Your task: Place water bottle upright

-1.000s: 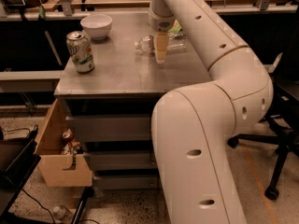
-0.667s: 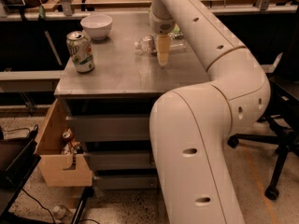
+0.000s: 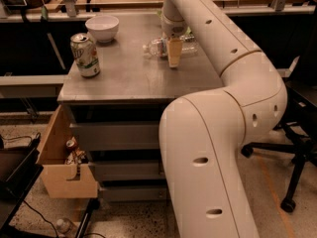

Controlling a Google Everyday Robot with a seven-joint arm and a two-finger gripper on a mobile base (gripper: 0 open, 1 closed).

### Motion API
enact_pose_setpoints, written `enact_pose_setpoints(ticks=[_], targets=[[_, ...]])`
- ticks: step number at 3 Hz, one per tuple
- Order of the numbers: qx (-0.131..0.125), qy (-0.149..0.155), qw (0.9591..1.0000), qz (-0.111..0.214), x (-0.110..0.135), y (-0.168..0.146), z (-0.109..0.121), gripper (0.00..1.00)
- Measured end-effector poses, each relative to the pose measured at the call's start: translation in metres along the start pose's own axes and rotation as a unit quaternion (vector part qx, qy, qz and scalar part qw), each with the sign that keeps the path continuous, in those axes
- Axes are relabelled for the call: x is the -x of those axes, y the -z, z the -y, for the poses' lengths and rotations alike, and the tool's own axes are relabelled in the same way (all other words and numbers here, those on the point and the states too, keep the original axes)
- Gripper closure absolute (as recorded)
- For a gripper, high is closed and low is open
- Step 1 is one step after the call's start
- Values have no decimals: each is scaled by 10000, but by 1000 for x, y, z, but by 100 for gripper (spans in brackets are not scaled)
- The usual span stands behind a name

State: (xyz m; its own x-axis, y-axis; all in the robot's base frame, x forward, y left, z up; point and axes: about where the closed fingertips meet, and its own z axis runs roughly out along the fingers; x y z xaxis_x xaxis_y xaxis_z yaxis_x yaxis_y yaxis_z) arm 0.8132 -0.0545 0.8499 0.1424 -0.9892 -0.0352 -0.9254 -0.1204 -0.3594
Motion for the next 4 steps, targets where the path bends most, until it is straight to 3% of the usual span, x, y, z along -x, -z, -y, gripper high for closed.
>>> enact_pose_setpoints(ticks=[2, 3, 4], targets=[[-11, 6, 10000, 8, 1, -2, 2, 87], [-18, 12, 10000, 15, 2, -6, 3, 100], [-18, 11, 10000, 11, 3, -8, 3, 100]])
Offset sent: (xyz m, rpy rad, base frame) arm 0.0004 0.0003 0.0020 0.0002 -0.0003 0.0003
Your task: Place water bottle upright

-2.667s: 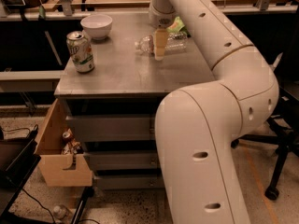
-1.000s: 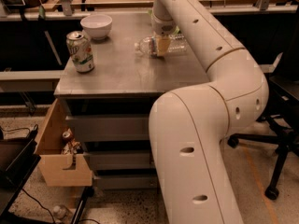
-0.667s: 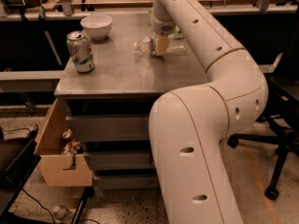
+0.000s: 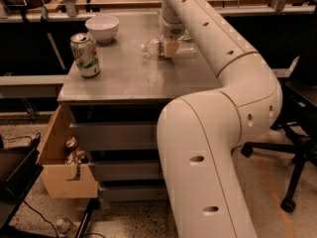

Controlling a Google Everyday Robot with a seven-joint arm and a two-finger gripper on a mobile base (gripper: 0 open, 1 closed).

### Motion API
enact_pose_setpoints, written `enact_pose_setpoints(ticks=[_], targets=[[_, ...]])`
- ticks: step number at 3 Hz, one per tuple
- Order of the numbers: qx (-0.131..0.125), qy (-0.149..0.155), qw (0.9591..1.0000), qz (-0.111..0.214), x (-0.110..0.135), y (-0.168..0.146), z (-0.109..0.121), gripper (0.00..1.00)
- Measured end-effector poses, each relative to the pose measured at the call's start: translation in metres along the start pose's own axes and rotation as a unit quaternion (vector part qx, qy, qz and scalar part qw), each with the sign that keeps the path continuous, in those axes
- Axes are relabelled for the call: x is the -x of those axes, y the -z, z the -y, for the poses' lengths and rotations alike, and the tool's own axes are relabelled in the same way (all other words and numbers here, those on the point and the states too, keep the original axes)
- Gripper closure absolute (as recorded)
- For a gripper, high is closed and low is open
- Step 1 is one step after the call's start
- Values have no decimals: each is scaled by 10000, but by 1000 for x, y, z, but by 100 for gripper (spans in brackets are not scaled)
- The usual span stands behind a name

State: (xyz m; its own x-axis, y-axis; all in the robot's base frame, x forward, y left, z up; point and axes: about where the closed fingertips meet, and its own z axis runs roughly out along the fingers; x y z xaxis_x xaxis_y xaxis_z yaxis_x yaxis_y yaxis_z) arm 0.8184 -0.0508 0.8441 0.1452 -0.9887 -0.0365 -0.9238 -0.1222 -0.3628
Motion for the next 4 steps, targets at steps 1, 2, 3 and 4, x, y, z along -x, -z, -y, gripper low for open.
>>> enact_pose_setpoints(ticks=[1, 2, 3, 4], targets=[[82, 1, 10000, 50, -3, 13, -4, 100], [74, -19, 9999, 91, -14, 56, -10, 100], [-182, -96, 9976, 661, -19, 111, -16, 100], [-535, -229, 9845, 1652, -12, 148, -17, 100]])
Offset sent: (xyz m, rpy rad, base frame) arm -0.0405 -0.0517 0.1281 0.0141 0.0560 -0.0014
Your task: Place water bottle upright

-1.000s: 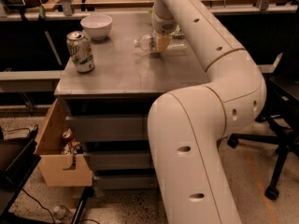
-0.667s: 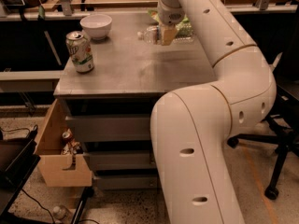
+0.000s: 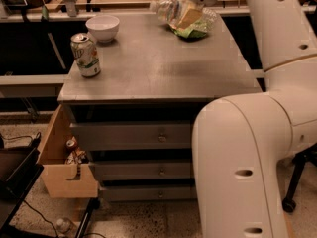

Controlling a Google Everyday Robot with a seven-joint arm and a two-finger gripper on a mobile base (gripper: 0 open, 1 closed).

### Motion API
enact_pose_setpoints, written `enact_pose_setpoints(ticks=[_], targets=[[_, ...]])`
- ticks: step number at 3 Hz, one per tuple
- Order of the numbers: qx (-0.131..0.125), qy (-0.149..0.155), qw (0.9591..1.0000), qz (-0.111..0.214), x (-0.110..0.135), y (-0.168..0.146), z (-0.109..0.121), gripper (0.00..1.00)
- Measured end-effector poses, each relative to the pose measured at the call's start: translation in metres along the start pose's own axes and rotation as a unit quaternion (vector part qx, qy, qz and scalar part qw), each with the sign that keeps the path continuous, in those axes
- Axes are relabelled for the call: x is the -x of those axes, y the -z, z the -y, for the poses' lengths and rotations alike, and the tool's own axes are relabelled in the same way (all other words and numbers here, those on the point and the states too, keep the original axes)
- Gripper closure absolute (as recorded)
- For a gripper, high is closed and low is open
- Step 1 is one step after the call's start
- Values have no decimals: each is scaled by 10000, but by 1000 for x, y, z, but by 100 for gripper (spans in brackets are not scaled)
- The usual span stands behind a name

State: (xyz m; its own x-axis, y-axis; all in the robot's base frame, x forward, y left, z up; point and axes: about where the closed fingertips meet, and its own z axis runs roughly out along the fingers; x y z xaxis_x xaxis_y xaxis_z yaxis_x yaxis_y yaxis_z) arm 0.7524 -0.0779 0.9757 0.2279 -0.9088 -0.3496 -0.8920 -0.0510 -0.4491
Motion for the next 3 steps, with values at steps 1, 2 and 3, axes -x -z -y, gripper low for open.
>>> enact_pose_setpoints(ticks=[1, 2, 3], targets=[[-492, -268, 9885, 1405, 19, 20, 13, 100], [-945, -726, 9602, 2528, 21, 36, 31, 100], [-1257, -1299, 9330, 3113, 6, 49, 44, 100]])
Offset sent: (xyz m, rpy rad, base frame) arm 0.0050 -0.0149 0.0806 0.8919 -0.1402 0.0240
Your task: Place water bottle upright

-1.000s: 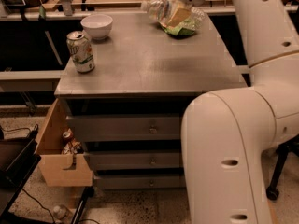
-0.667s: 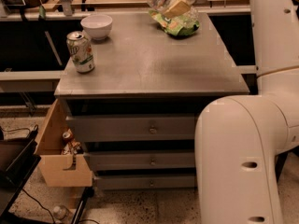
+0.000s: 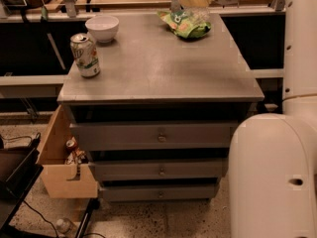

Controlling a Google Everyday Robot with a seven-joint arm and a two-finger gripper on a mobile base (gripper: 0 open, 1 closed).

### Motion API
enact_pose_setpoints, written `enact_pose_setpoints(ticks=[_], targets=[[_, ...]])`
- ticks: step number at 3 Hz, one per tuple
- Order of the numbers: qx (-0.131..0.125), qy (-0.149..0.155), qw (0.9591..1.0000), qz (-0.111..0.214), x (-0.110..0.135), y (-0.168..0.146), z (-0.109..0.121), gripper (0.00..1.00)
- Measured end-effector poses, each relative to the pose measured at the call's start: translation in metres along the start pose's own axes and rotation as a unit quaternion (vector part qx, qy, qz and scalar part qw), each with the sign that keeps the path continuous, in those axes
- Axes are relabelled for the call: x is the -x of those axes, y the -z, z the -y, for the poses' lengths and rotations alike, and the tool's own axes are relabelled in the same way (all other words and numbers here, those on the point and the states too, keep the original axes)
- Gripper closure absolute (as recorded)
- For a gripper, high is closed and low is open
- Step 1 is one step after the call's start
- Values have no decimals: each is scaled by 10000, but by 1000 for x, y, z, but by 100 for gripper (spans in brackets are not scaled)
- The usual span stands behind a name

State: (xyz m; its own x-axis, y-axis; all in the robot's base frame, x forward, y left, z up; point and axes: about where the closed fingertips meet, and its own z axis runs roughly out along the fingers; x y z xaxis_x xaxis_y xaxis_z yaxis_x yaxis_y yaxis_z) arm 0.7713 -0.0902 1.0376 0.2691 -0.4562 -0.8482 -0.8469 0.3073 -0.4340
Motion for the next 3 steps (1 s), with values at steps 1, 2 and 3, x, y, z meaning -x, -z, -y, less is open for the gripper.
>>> enact_pose_setpoints(ticks=[1, 2, 3], targets=[[-353, -459, 9980, 234, -7, 10, 14, 100], [-524, -806, 9939, 549, -10, 0, 8, 100], [-536, -998, 9892, 930, -17, -16, -1, 100]])
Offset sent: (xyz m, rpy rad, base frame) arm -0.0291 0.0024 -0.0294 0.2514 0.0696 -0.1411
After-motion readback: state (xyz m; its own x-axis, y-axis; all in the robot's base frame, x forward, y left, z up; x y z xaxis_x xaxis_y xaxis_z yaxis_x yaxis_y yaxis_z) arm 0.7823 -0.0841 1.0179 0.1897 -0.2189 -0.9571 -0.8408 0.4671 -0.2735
